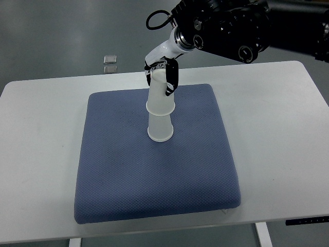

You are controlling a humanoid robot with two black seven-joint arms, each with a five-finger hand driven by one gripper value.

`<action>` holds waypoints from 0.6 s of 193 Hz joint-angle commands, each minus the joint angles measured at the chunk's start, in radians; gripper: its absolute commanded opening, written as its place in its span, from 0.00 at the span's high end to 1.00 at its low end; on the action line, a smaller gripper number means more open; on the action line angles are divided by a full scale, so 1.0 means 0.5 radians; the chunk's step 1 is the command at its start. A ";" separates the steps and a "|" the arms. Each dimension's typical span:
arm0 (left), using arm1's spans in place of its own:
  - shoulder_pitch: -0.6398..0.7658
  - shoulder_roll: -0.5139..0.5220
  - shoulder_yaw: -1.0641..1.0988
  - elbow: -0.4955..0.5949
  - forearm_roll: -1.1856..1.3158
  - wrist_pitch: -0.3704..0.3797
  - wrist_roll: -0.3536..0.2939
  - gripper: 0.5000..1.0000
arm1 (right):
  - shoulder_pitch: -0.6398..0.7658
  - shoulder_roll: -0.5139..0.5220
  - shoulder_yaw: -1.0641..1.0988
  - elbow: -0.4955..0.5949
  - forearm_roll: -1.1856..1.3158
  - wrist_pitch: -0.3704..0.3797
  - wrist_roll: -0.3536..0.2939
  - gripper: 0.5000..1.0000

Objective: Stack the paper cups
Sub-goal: 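Press the held cup down onto the lower cup with the right hand, then open the right hand and lift it away from the stacked cups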

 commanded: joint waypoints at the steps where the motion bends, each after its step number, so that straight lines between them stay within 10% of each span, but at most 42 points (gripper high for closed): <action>1: 0.000 0.000 0.000 0.000 0.000 -0.002 0.000 0.00 | -0.010 0.000 0.000 -0.002 0.000 -0.004 0.000 0.46; 116: 0.000 0.000 0.000 0.003 0.000 0.001 0.000 0.00 | -0.090 0.000 0.000 -0.029 0.003 -0.038 0.000 0.44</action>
